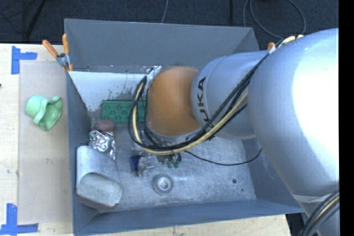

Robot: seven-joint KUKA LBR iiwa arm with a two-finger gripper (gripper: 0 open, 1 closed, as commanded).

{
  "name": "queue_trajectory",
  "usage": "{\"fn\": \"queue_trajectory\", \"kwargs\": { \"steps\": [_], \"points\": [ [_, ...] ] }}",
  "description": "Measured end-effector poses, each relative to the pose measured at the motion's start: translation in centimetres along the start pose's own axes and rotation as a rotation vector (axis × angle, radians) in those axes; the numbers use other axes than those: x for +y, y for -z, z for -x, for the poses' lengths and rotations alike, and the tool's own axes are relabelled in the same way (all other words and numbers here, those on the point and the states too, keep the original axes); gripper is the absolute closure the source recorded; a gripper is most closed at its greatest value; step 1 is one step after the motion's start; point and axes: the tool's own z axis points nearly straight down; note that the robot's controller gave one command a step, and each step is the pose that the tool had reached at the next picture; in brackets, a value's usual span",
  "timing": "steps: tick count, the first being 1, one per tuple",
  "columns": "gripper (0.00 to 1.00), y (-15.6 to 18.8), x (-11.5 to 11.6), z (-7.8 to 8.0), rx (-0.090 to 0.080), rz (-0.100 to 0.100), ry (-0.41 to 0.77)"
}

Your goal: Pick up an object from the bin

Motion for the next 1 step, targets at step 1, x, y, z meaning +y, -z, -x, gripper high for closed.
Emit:
{"fn": "queue_trajectory", "kwargs": {
  "steps": [1],
  "points": [
    [1.00,14.09,1.01,-0.40,-0.008,0.001,0.015]
  ]
}}
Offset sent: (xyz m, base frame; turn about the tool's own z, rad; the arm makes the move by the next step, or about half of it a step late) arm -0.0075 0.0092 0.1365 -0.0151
